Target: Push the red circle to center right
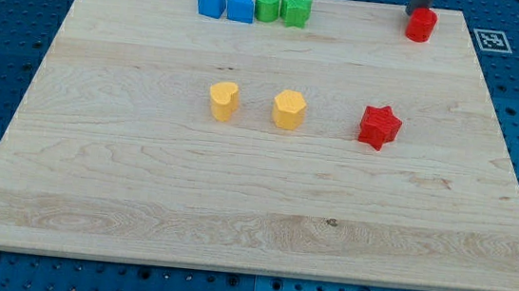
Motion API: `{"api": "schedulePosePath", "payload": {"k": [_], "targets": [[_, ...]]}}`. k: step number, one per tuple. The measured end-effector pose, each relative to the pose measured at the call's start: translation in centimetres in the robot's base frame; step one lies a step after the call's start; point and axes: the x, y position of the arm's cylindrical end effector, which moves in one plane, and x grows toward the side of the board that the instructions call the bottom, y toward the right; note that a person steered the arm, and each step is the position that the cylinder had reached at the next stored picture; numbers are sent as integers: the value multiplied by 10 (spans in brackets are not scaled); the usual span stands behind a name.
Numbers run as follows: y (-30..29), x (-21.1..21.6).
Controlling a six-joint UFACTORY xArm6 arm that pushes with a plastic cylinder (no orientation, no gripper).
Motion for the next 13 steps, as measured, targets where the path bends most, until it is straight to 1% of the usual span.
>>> {"api": "schedulePosePath", "payload": {"k": [3, 7, 13], "targets": [[0, 60], [4, 117], [63, 198]]}}
